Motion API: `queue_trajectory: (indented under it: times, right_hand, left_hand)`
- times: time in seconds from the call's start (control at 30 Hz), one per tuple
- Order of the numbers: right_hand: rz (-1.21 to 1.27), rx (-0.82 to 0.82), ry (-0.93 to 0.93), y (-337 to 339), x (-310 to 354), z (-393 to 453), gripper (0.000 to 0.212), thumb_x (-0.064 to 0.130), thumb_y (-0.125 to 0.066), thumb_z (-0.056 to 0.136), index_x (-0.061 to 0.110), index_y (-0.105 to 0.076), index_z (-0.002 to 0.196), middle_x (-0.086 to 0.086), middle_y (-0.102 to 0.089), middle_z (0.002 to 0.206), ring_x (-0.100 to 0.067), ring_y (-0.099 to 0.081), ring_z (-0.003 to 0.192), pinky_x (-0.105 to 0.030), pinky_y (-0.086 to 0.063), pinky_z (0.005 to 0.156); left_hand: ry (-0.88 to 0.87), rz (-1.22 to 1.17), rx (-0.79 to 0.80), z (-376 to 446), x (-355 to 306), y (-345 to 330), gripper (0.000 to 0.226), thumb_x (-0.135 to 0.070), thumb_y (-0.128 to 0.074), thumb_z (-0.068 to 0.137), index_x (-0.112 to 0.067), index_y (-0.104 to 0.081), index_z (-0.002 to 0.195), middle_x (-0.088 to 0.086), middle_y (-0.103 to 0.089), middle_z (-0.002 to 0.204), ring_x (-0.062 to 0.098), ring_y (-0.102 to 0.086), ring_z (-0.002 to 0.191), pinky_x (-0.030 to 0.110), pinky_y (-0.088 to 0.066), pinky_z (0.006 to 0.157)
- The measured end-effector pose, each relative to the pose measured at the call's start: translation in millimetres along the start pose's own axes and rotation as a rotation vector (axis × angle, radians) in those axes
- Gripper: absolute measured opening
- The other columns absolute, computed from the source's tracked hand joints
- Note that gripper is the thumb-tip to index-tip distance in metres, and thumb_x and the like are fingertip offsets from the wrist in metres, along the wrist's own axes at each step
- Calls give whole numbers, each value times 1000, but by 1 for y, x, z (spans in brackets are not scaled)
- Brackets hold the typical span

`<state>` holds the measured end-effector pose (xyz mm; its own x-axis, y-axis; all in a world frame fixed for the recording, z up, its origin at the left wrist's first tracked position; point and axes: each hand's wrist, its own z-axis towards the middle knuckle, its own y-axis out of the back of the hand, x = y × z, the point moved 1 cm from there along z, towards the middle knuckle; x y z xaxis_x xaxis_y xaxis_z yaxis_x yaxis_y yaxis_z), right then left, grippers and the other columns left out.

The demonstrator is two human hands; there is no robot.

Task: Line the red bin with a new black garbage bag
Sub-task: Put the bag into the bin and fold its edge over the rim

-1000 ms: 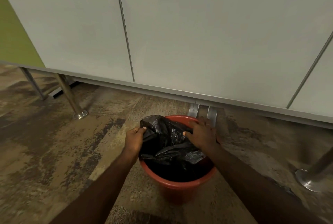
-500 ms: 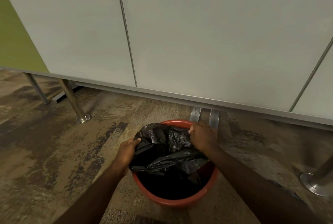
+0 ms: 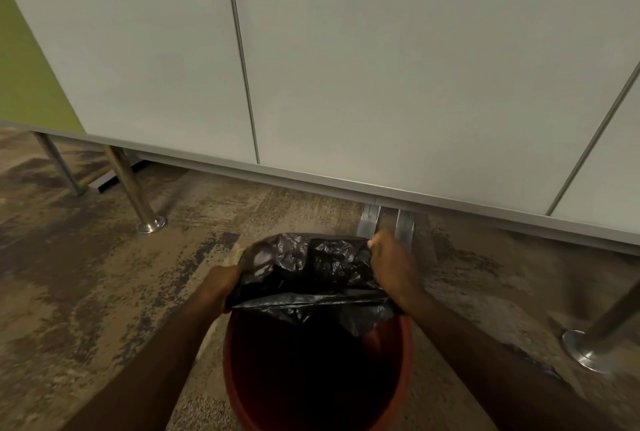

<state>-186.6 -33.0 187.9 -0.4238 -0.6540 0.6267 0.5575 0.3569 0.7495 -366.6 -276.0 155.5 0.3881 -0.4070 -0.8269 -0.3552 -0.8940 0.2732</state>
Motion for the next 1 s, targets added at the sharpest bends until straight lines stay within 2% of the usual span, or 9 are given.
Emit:
queue_trajectory:
  times: [0.17,0.3,0.4,0.5,0.6,0.7,0.8,0.9,1.0]
  right_hand:
    - [221,393,-322,7,-17,16,27,17,-48,103,1,-69,97,-12,-65,82,-24,-61,80,-38,-51,83]
    - [293,334,-385,2,-38,22,33,12,-51,102,8,-69,75,-8,-64,74,-16,-56,66,-25,-43,59]
    - [412,152,-380,2,-52,20,36,7,-53,100,10,-58,64,-5,-56,66,-14,-50,62,-25,-38,56]
    - [427,73,-326,11,-60,11,18,6,-55,99,-5,-63,87,-15,-60,81,-23,-55,78,-30,-42,70]
    - [423,44,-341,24,-67,0,25,13,-54,100,-10,-63,92,-25,-61,85,-32,-58,83,-39,-46,76]
    - [565,108,-449,44,-62,-10,41,38,-46,103,1,-65,104,-19,-64,99,-30,-60,91,-36,-46,74]
    - [516,268,-472,65,-54,-16,51,64,-50,92,20,-63,114,2,-61,101,-20,-58,92,-29,-42,68]
    - [406,406,-452,68,-55,-24,38,32,-80,80,18,-61,110,3,-61,95,-11,-59,82,-26,-44,61]
    - [431,419,-478,60,-68,-36,53,-8,-71,77,17,-60,122,-4,-67,110,-17,-64,92,-28,-52,68]
  left_hand:
    - [113,423,54,23,33,7,25,-20,-64,95,2,-66,84,20,-64,100,32,-62,89,38,-48,76]
    - [61,591,115,23,62,9,34,-4,-56,97,-5,-58,63,11,-55,71,20,-49,59,29,-38,57]
    - [-19,455,244,9,81,7,30,-6,-56,97,-1,-67,70,14,-59,65,24,-52,53,29,-39,52]
    - [-160,260,240,-9,86,-2,25,-12,-56,98,-3,-75,85,14,-75,75,27,-70,61,29,-54,57]
    - [-188,81,178,-21,81,-16,39,-18,-45,104,0,-75,87,24,-76,84,30,-72,65,31,-57,61]
    - [-150,-43,160,-30,75,-29,43,-22,-44,105,-5,-73,79,15,-76,74,24,-71,58,28,-54,55]
    - [-154,-106,140,-34,68,-36,38,-26,-49,103,-3,-76,88,26,-75,95,36,-72,76,36,-55,69]
    - [-165,-135,120,-38,67,-38,44,-32,-53,101,7,-74,100,33,-71,101,45,-69,86,46,-51,77]
    - [-218,-165,86,-44,72,-40,48,-39,-45,103,-3,-76,97,24,-73,96,37,-70,87,43,-51,79]
